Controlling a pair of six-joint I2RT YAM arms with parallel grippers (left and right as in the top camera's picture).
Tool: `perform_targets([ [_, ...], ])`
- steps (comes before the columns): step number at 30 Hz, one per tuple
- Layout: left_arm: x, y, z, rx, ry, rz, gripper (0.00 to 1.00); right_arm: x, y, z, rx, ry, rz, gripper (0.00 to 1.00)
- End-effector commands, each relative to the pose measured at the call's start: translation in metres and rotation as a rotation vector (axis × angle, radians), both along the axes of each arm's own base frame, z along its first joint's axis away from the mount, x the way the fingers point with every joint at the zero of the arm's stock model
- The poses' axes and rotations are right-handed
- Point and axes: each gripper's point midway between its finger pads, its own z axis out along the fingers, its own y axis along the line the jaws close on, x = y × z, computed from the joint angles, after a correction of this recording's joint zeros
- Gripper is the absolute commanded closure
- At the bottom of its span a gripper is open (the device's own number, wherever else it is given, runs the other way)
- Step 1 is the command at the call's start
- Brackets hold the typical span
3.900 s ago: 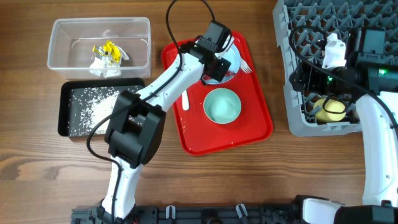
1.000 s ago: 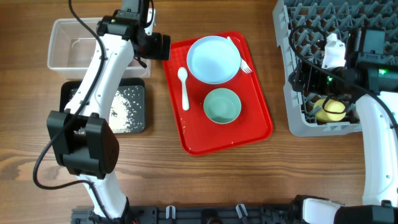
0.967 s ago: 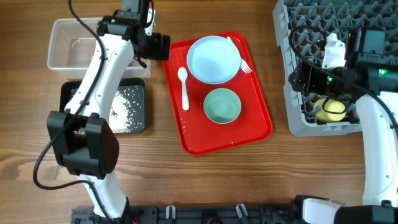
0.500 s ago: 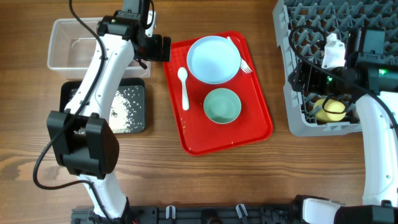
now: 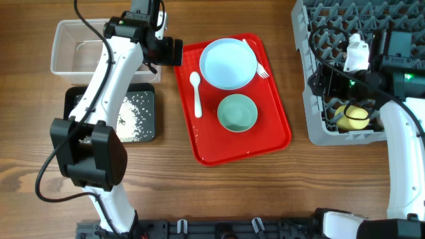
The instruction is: Sort waste into correct bins and load items into the dishwasher rack
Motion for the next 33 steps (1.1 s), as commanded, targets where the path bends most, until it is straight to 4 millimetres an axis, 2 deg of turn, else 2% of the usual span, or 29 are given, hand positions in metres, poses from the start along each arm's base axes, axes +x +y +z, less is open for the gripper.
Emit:
perform_targets([
  [1,-0.003,-0.003,0.005,-0.019,-0.003,0.008,0.0,0.003,0.001,-0.002,0.021,-0.003,-0.008,0.15],
  [10,-0.001,-0.004,0.006,-0.021,-0.012,0.006,0.0,0.008,0.001,0.001,0.015,-0.03,-0.002,0.14],
  [16,-0.003,-0.012,0.006,-0.019,-0.011,-0.015,0.0,0.015,0.006,0.007,0.043,-0.068,0.017,0.14],
  [30,-0.005,-0.012,0.004,-0.017,-0.002,-0.015,0.0,0.022,0.006,0.0,0.04,-0.063,0.026,0.14],
  [33,-0.005,-0.012,0.004,-0.016,-0.002,-0.015,0.0,0.025,0.011,0.002,0.033,-0.084,0.056,0.14],
])
